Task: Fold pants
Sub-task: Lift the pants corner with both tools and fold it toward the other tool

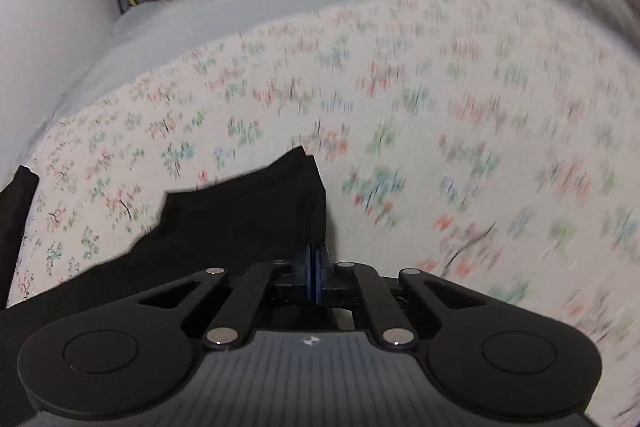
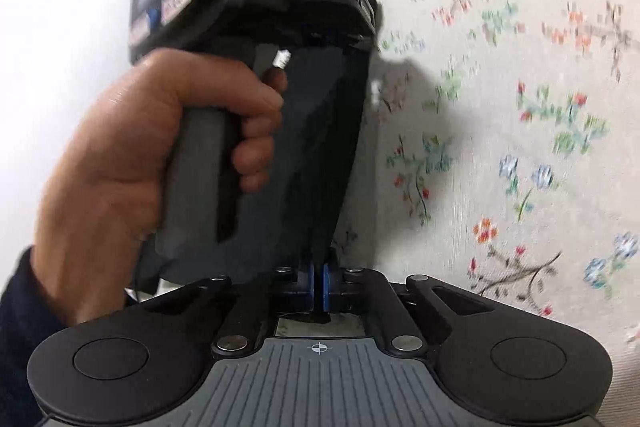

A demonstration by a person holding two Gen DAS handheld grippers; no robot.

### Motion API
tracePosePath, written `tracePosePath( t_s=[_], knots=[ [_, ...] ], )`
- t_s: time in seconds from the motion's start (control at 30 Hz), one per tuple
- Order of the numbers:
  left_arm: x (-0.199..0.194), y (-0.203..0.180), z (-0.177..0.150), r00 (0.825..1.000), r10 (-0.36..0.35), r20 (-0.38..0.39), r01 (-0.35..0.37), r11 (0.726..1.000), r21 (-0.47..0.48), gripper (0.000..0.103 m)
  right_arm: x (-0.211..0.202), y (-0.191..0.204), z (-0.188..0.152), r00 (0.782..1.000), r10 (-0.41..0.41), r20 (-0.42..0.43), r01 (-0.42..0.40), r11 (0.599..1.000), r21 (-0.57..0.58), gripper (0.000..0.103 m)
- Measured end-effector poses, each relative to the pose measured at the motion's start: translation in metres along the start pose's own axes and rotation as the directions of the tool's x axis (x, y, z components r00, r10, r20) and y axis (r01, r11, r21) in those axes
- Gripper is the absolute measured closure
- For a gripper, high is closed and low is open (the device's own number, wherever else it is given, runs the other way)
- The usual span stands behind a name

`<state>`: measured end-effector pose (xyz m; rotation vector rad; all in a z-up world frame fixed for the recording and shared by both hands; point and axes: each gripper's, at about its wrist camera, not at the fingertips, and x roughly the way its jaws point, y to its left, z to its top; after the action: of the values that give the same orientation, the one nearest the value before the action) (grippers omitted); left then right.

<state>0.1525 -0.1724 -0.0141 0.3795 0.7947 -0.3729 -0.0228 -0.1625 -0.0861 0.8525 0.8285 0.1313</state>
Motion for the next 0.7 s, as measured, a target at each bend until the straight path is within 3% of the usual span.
tracePosePath(
  t_s=[0.17,0.33,0.53,0.7],
  knots=[
    [-0.035,-0.024,0.028,0.994,-0.090,0.059,0.096,0.990,-0.103,0.086,-0.048,-0.007,0.004,0.999,0.009,0.035,-0.008,1.000,-0.028,0.100],
    [-0.050,-0.078,0.048,0.970,-0.225,0.092,0.238,0.953,-0.188,0.086,-0.119,-0.029,0.008,0.991,-0.009,0.131,0.017,0.998,-0.062,0.100],
    [-0.050,-0.168,0.048,0.931,-0.349,0.105,0.363,0.912,-0.190,0.086,-0.206,-0.083,-0.009,0.969,-0.099,0.225,0.110,0.993,-0.039,0.100],
    [-0.043,-0.205,0.042,0.924,-0.373,0.090,0.383,0.907,-0.173,0.086,-0.250,-0.117,-0.032,0.941,-0.215,0.260,0.213,0.976,0.037,0.097]
  ],
)
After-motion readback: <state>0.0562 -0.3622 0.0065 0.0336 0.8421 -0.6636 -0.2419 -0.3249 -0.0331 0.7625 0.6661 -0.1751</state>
